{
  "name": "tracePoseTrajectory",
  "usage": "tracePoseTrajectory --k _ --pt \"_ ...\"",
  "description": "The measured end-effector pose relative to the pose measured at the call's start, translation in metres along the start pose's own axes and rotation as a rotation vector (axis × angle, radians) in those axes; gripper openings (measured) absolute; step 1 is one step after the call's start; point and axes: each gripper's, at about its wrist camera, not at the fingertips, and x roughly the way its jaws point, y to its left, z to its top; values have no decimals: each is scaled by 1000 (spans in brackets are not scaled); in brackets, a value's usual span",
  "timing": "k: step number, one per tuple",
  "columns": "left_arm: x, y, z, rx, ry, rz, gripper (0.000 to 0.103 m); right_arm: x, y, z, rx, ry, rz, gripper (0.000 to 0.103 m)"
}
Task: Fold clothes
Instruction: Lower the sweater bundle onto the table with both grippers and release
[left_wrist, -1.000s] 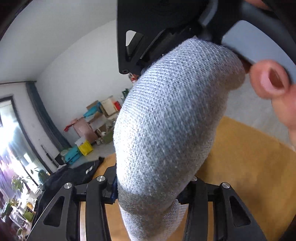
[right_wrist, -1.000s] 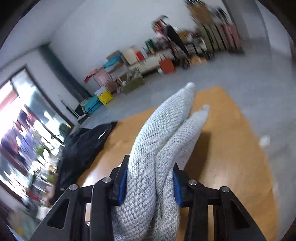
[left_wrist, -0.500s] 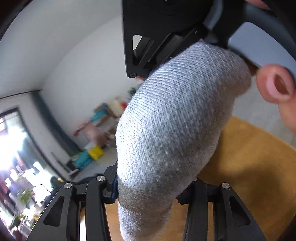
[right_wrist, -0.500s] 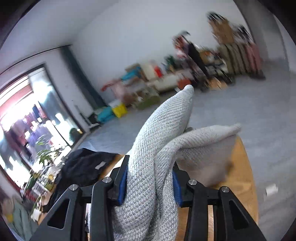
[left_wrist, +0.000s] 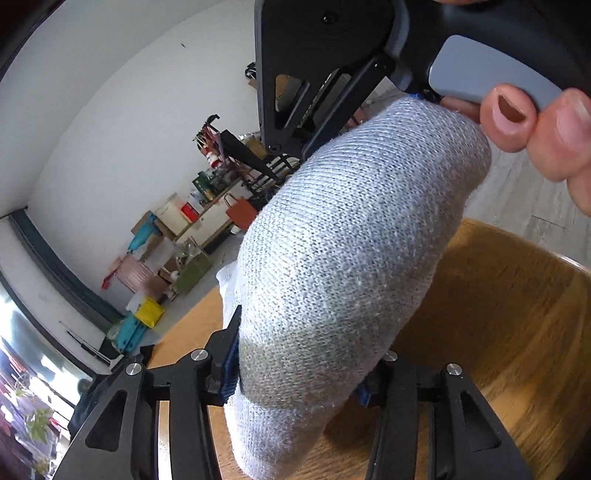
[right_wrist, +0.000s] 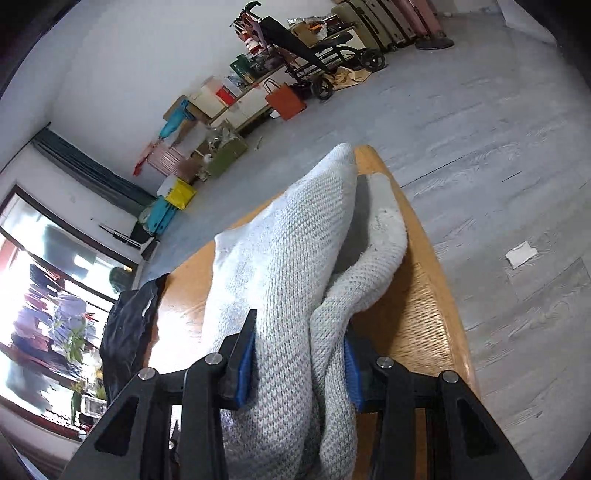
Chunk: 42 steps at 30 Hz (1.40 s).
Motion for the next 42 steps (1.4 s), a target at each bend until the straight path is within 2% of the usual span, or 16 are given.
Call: tracePoseTrajectory --k 3,6,7,9,12,16,22,29,38,42 --pt "10 23 3 -50 21 -50 48 4 1 -1 8 20 -41 44" --pt "12 24 7 -43 38 -65 47 9 3 -3 1 33 -98 46" --pt "25 37 1 -37 42 -66 47 12 5 -4 -16 32 -130 46" --pt "15 26 0 -29 45 -69 47 15 7 -9 -55 23 -184 48" --pt "8 18 -2 -29 55 -86 47 17 1 -13 -61 21 -208 49" --pt "8 19 -6 -49 69 -107 47 19 -6 -15 -58 9 -214 50" --pt "6 22 -2 -79 91 -138 47 22 7 -17 -141 0 -246 51" --pt "1 20 1 -121 129 -165 46 19 6 -20 -163 -15 -237 51" --pt "6 29 2 -238 212 -235 46 15 14 -28 -206 -34 -270 51" --pt "8 33 1 -289 252 -265 45 12 11 -31 -189 -50 -259 50"
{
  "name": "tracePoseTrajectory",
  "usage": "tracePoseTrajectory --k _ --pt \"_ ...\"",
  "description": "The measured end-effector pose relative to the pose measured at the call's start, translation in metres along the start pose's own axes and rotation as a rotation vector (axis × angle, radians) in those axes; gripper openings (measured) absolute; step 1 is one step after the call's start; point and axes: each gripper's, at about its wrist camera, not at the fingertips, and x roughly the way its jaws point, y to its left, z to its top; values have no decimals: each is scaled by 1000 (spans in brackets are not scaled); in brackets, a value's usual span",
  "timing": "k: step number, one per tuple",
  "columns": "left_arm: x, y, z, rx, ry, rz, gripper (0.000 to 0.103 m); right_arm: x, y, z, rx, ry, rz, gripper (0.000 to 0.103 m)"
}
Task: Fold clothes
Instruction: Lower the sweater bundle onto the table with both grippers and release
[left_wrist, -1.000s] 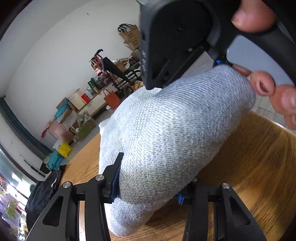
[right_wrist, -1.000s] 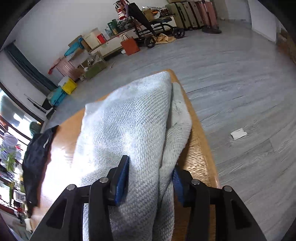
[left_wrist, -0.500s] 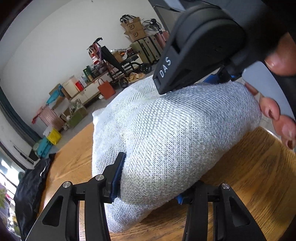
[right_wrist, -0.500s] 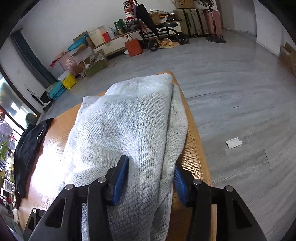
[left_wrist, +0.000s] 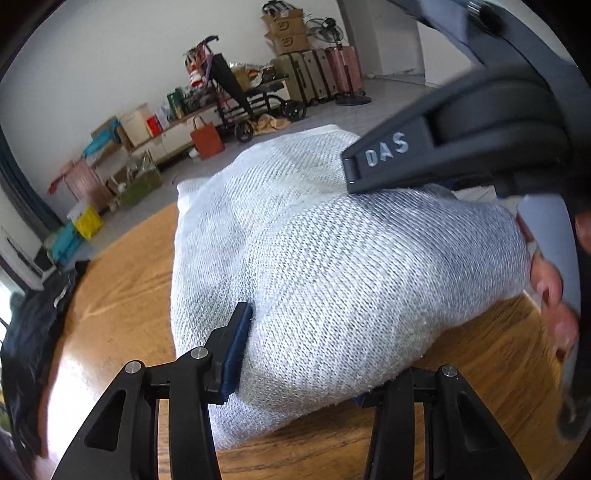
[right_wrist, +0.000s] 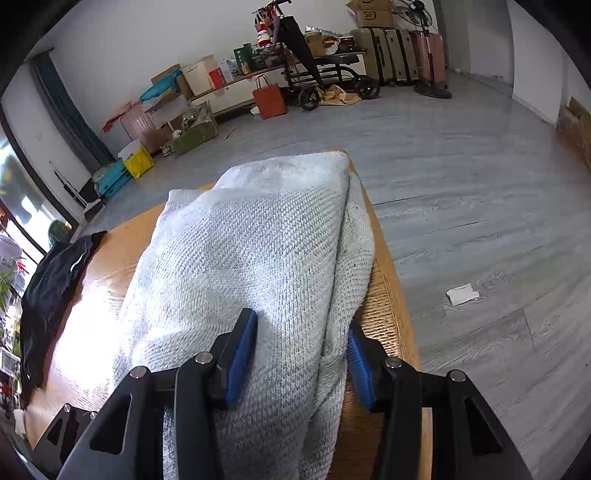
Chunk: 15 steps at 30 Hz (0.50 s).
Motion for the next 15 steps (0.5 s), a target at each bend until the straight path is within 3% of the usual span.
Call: tracePoseTrajectory --k 9,15 --pt "1 12 4 -112 85 -62 45 -6 -6 -10 47 -31 20 50" --pt "-12 3 -3 -3 88 -31 52 -11 -9 -16 57 -21 15 50"
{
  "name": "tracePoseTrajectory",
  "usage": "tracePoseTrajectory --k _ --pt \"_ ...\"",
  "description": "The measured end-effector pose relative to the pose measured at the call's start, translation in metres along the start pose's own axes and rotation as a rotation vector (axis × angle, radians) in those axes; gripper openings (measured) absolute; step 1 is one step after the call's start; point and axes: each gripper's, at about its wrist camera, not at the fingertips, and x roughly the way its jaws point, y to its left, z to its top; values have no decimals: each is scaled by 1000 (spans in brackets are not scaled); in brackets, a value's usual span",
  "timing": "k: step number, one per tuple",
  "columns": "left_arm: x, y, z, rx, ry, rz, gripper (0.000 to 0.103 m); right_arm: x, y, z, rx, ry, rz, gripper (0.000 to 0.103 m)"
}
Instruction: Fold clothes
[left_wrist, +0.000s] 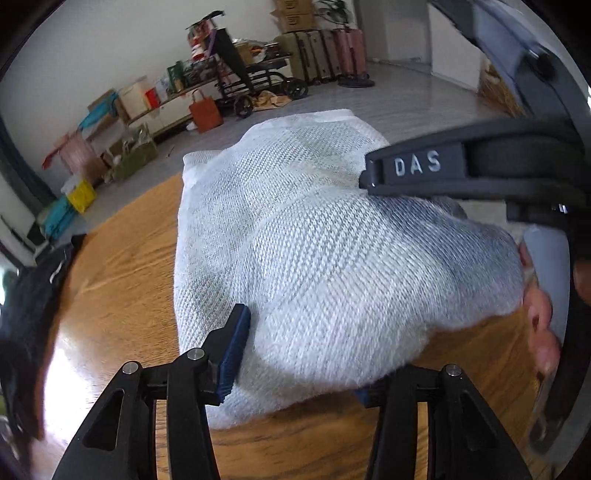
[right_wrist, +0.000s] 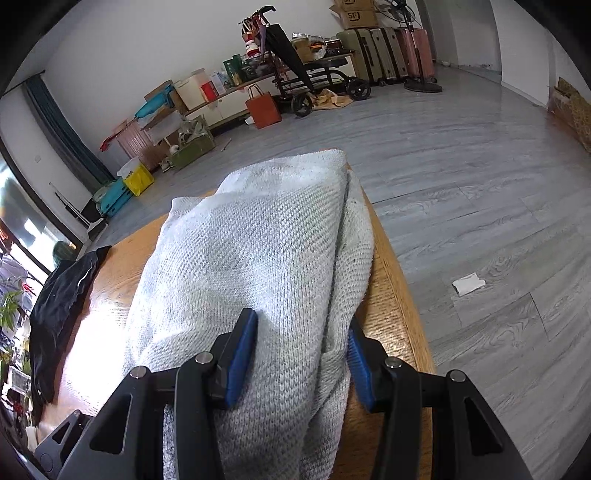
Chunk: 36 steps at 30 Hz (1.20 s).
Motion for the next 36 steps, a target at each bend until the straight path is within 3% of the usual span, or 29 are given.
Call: tracePoseTrajectory --k 3,4,6,9,11,15,17,19,21,24,30,36 --pt "-12 2 -8 53 9 -39 61 -4 -3 -1 -1 8 -10 53" --pt "-20 6 -14 68 10 -87 62 -4 -4 1 -2 11 -22 59" --pt "-35 18 -24 93 11 -178 62 -6 -7 5 -8 20 -34 60" --pt "-58 54 -29 9 -44 -222 62 -14 -7 9 -13 17 -55 58" --pt "-65 78 -26 -35 -58 -223 63 -26 -4 9 -41 -6 -116 60" --pt "-54 113 -15 -176 -58 -288 64 -58 2 4 -72 -51 -148 58" --pt "-41 128 -10 -290 -48 -368 63 -68 17 -1 -122 -57 -134 50" --pt "-21 134 -9 -382 -13 -418 53 -72 34 -9 -177 -51 -129 42" --pt "-10 130 -9 -382 13 -408 46 -68 46 -21 -217 -29 -147 38" --pt "5 112 -19 -314 50 -345 40 -62 40 -43 -173 -37 -164 39" --pt "4 97 -28 -291 24 -298 40 -64 8 -71 -26 -54 -109 50" --pt "-34 93 -28 -285 -34 -226 41 -69 21 -73 -59 -77 -191 56"
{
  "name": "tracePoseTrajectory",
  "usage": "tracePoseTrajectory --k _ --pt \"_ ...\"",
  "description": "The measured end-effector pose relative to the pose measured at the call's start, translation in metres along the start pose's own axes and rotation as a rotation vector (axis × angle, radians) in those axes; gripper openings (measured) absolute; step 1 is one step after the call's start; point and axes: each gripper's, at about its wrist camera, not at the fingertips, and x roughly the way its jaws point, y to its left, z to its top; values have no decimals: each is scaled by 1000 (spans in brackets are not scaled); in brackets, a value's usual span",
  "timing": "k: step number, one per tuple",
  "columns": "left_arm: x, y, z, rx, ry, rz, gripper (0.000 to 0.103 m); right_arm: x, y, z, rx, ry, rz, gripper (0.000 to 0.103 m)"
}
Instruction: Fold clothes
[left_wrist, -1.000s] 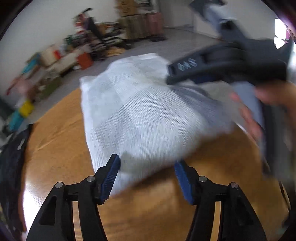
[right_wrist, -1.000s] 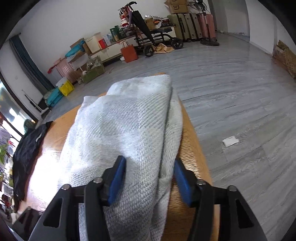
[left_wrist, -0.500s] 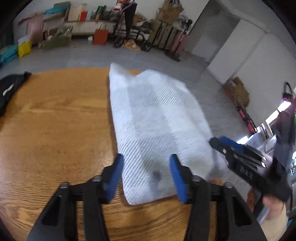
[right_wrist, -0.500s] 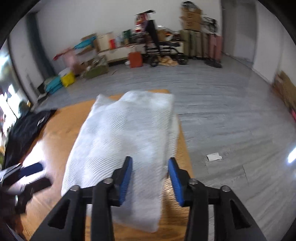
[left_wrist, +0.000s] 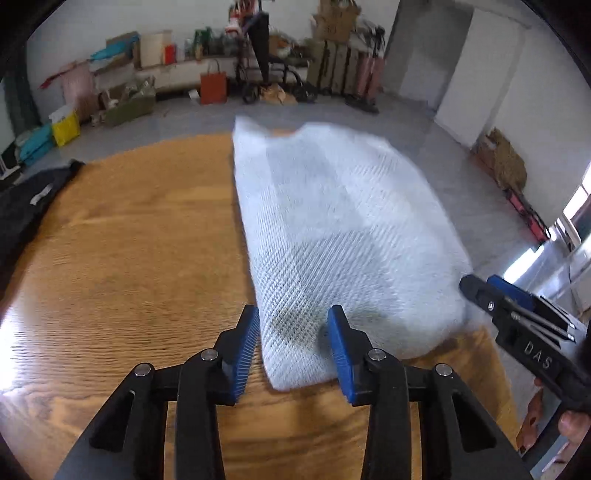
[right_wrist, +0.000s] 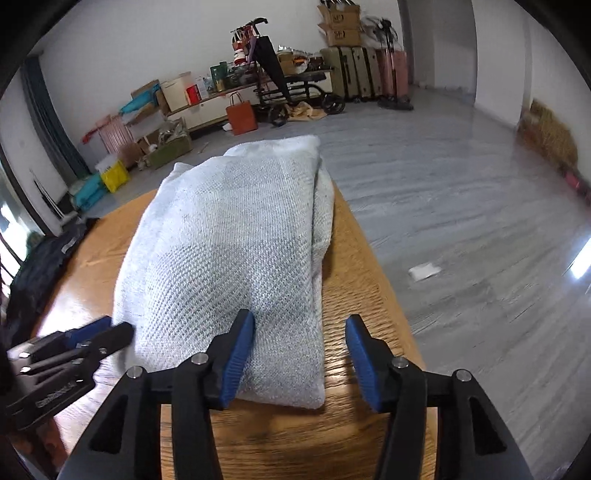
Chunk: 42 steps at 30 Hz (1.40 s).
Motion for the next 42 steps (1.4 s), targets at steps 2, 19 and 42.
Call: tracePoseTrajectory --k 2,19,42 --pt "-22 -5 2 36 -62 15 43 -18 6 0 -20 -25 6 56" --pt "-140 -11 -1 60 -180 -15 78 -157 31 -44 -123 -221 35 90" --pt "-149 -26 -8 100 -149 37 78 -163 43 -49 -140 -180 28 91"
